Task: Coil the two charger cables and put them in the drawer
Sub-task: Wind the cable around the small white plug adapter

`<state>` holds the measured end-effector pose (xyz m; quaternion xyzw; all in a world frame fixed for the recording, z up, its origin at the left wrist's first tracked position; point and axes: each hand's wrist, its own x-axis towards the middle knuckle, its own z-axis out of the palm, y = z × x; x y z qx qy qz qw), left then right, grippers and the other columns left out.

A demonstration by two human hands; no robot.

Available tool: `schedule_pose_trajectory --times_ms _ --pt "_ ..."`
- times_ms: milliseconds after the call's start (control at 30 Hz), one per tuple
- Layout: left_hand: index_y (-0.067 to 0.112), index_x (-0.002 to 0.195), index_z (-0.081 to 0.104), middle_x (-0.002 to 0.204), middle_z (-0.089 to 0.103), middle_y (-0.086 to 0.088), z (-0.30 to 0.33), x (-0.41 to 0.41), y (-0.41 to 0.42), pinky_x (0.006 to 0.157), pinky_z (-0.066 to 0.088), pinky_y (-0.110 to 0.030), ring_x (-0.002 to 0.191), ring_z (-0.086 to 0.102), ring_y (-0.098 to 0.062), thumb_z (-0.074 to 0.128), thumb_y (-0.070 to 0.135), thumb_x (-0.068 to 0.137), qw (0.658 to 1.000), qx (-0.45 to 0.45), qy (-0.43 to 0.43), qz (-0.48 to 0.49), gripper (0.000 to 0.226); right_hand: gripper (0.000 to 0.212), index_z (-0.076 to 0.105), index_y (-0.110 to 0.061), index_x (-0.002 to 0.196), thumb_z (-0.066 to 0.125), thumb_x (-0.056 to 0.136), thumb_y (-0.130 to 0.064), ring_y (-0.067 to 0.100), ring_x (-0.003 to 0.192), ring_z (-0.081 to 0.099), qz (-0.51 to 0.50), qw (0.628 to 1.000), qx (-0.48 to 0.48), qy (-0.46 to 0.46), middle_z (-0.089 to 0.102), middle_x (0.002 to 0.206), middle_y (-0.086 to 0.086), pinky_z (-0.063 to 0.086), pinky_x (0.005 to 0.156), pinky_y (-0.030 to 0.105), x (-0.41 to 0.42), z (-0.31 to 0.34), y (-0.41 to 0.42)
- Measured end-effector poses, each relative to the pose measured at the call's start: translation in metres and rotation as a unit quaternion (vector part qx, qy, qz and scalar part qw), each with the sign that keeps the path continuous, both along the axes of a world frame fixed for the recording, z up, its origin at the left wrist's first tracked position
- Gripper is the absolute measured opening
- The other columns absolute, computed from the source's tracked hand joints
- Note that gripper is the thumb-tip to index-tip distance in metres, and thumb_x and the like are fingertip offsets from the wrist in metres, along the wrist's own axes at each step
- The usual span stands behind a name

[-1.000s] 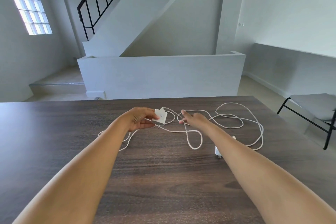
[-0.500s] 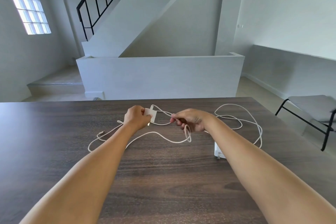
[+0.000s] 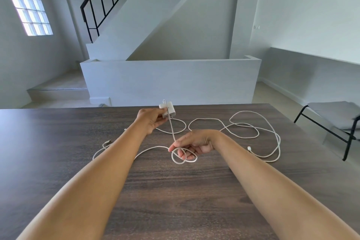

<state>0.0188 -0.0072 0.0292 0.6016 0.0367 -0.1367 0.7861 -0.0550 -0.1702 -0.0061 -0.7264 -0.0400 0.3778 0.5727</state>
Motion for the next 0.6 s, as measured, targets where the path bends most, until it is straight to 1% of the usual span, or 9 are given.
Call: schedule_pose_trajectory --times_ms 67,133,267,367,433,467,533,567,600 --pt "-0.006 0.091 0.056 0.065 0.069 -0.017 0.003 -0.001 0.003 0.051 0.059 -0.029 0.053 0.069 -0.021 0.065 -0.003 0.084 0.999 -0.021 0.012 -0.045 0.012 0.032 0.057 -0.006 0.125 0.044 0.101 -0.022 0.006 0.071 0.066 -0.005 0.999 -0.045 -0.017 0.071 0.078 -0.002 0.050 0.060 0.018 0.000 -0.003 0.001" --pt "-0.004 0.097 0.057 0.063 0.071 -0.014 0.006 -0.002 0.006 0.052 0.058 -0.027 0.055 0.070 -0.020 0.062 -0.002 0.086 0.994 -0.026 0.011 -0.101 0.012 0.035 0.057 -0.008 0.127 0.045 0.101 -0.027 0.009 0.081 0.066 -0.023 0.991 -0.116 -0.057 0.072 0.089 0.000 0.048 0.067 0.021 0.001 -0.007 0.001" --pt "-0.003 0.097 0.061 0.076 0.071 -0.015 0.010 -0.002 0.015 0.060 0.059 -0.027 0.064 0.071 -0.021 0.055 0.002 0.089 0.976 -0.005 0.006 -0.216 0.011 0.030 0.067 -0.012 0.113 0.044 0.101 -0.028 0.009 0.075 0.067 -0.090 0.960 -0.213 -0.159 0.070 0.088 -0.001 0.044 0.065 0.022 0.006 -0.014 -0.001" --pt "0.000 0.097 0.062 0.079 0.070 -0.013 0.010 0.001 0.020 0.064 0.058 -0.024 0.067 0.069 -0.018 0.056 0.006 0.088 0.959 0.053 0.004 -0.278 0.012 0.027 0.072 -0.014 0.099 0.048 0.098 -0.027 0.011 0.083 0.067 -0.106 0.925 -0.283 -0.232 0.071 0.080 -0.005 0.049 0.085 0.027 0.010 -0.015 -0.008" --pt "0.001 0.097 0.062 0.078 0.070 -0.010 0.010 0.002 0.023 0.064 0.055 -0.022 0.068 0.066 -0.016 0.057 0.009 0.088 0.944 0.098 0.009 -0.314 0.014 0.027 0.073 -0.012 0.088 0.050 0.094 -0.025 0.011 0.079 0.062 -0.118 0.896 -0.334 -0.269 0.073 0.080 -0.003 0.048 0.085 0.029 0.011 -0.013 -0.014" --pt "0.001 0.098 0.062 0.079 0.069 -0.009 0.010 0.002 0.024 0.064 0.054 -0.021 0.070 0.063 -0.015 0.058 0.010 0.087 0.935 0.119 0.014 -0.333 0.015 0.027 0.072 -0.011 0.080 0.051 0.092 -0.023 0.012 0.074 0.059 -0.121 0.877 -0.365 -0.289 0.072 0.078 -0.001 0.047 0.084 0.030 0.011 -0.011 -0.017" --pt "0.001 0.100 0.063 0.081 0.068 -0.009 0.011 0.002 0.027 0.063 0.053 -0.020 0.071 0.060 -0.015 0.062 0.011 0.084 0.918 0.150 0.025 -0.367 0.018 0.033 0.056 -0.013 0.060 0.051 0.091 -0.023 0.015 0.068 0.054 -0.131 0.833 -0.426 -0.328 0.062 0.065 -0.002 0.043 0.085 0.033 0.011 -0.007 -0.021" --pt "0.002 0.100 0.063 0.081 0.068 -0.009 0.011 0.002 0.028 0.062 0.053 -0.021 0.069 0.060 -0.014 0.064 0.012 0.082 0.909 0.163 0.029 -0.384 0.021 0.035 0.050 -0.015 0.058 0.052 0.092 -0.025 0.017 0.070 0.054 -0.140 0.818 -0.440 -0.343 0.059 0.064 -0.002 0.040 0.087 0.035 0.011 -0.006 -0.023" --pt "0.002 0.101 0.063 0.080 0.068 -0.009 0.012 0.001 0.029 0.060 0.052 -0.022 0.067 0.061 -0.014 0.066 0.015 0.078 0.898 0.178 0.030 -0.400 0.026 0.035 0.052 -0.015 0.060 0.053 0.092 -0.028 0.019 0.075 0.056 -0.150 0.813 -0.440 -0.352 0.062 0.068 0.000 0.039 0.089 0.036 0.011 -0.005 -0.026"
